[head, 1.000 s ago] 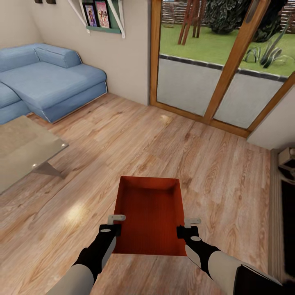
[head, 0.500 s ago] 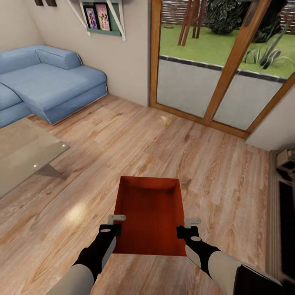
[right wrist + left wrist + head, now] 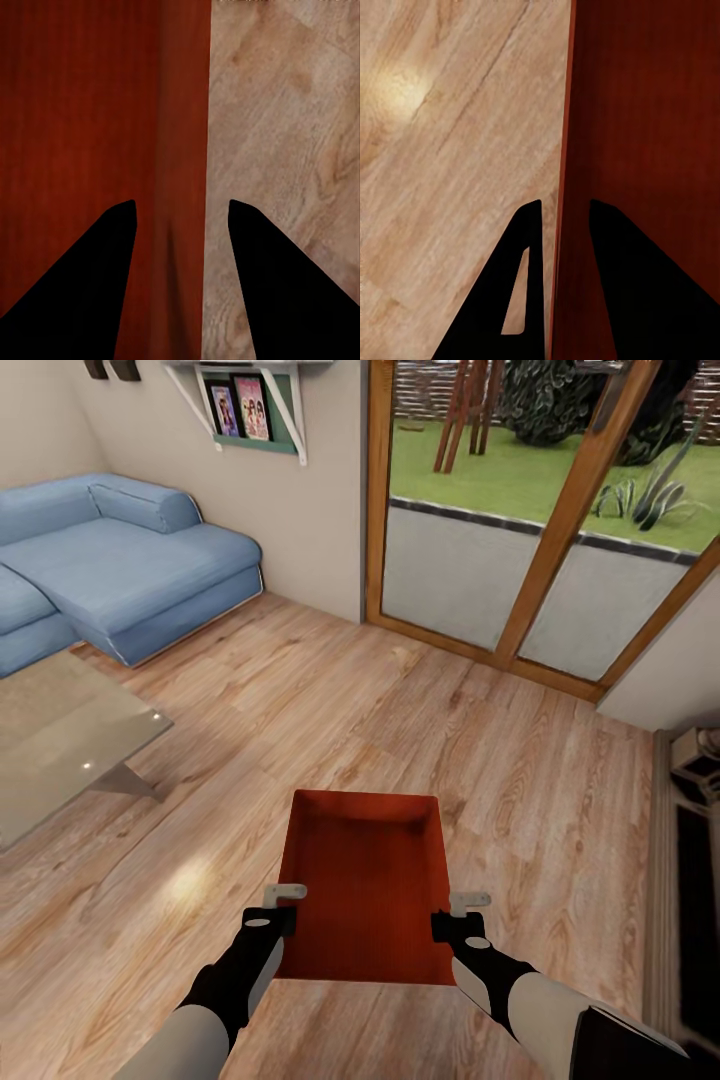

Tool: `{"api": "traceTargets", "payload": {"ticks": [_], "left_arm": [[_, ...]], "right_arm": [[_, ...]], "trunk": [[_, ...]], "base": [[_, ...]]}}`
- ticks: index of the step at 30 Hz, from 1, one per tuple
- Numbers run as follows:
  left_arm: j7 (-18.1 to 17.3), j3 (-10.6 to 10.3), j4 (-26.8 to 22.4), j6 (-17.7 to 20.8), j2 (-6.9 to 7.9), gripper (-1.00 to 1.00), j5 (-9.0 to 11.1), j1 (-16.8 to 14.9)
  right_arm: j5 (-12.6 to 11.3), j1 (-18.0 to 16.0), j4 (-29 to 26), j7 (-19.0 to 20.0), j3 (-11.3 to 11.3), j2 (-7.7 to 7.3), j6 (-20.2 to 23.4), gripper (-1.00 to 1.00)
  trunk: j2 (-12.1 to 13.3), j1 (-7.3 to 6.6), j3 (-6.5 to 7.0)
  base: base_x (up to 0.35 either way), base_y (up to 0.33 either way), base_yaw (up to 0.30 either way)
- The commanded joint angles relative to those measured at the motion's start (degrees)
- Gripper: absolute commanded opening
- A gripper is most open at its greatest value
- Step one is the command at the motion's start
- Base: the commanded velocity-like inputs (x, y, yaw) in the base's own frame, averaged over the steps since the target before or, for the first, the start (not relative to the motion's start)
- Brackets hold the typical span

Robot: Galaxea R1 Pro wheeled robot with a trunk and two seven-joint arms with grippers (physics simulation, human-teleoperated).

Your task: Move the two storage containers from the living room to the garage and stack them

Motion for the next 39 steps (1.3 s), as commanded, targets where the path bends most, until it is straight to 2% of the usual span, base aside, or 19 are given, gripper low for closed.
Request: {"api": "traceTargets", "payload": {"ticks": [1,39], "left_arm": [[0.29,-0.21,0.87,0.41,0.04,-1.0,-0.13,0.02],[0.29,-0.2,0.88,0.41,0.04,-1.0,-0.13,0.02]], "right_arm": [[0.72,-0.05,-0.25,-0.09,-0.86,-0.02,-0.01,-1.0],[0.71,-0.05,-0.25,0.08,-0.77,-0.02,-0.45,-1.0]], "trunk": [[0.4,-0.23,0.16],[15.64,-8.57,6.98]], "base": [[0.0,0.0,0.0],[0.0,0.0,0.0]]}}
